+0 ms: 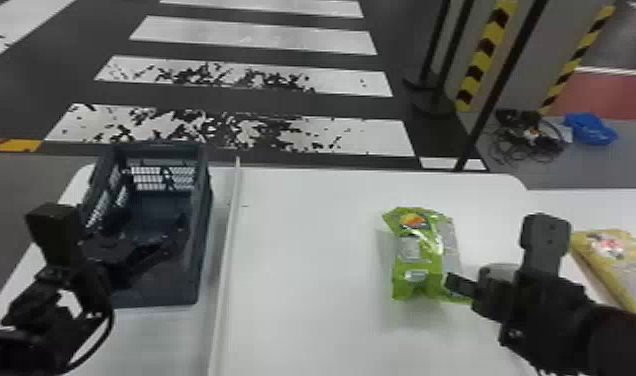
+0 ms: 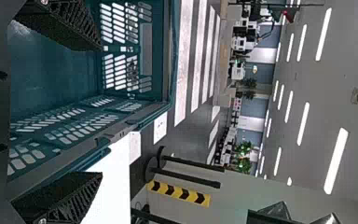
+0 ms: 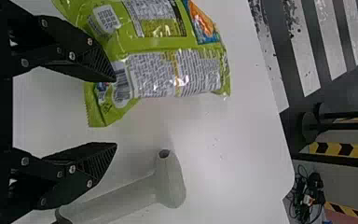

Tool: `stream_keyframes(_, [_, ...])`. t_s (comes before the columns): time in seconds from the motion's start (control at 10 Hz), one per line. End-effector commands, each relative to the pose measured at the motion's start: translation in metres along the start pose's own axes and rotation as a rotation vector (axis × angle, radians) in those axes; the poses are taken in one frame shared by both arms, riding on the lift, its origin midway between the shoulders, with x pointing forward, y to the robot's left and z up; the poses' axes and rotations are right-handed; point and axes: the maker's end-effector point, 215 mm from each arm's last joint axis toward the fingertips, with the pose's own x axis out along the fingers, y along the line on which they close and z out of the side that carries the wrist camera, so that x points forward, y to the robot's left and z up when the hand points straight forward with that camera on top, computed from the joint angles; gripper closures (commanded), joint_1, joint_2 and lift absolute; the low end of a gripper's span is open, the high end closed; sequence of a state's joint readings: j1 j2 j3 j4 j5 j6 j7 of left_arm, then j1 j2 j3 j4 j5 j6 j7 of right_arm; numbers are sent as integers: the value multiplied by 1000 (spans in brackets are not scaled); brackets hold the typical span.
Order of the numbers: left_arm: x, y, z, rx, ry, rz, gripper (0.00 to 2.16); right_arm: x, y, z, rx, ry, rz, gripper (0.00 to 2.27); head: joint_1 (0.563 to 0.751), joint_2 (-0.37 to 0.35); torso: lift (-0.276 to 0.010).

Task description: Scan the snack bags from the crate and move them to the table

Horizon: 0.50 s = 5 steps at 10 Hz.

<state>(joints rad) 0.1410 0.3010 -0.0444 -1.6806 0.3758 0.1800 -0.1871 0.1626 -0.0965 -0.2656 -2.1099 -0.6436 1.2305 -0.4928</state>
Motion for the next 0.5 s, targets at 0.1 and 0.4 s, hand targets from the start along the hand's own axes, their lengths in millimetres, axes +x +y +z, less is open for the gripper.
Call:
stream_keyframes(0.1, [1,3,-1,1,-4,3,33,0,0,6,-48,-22,-14,43,695,-91,-95])
stream_keyframes(0.4, [1,3,-3,0,-15,6,33,0,11,27,-107,-95,78,167,695,-81,-95])
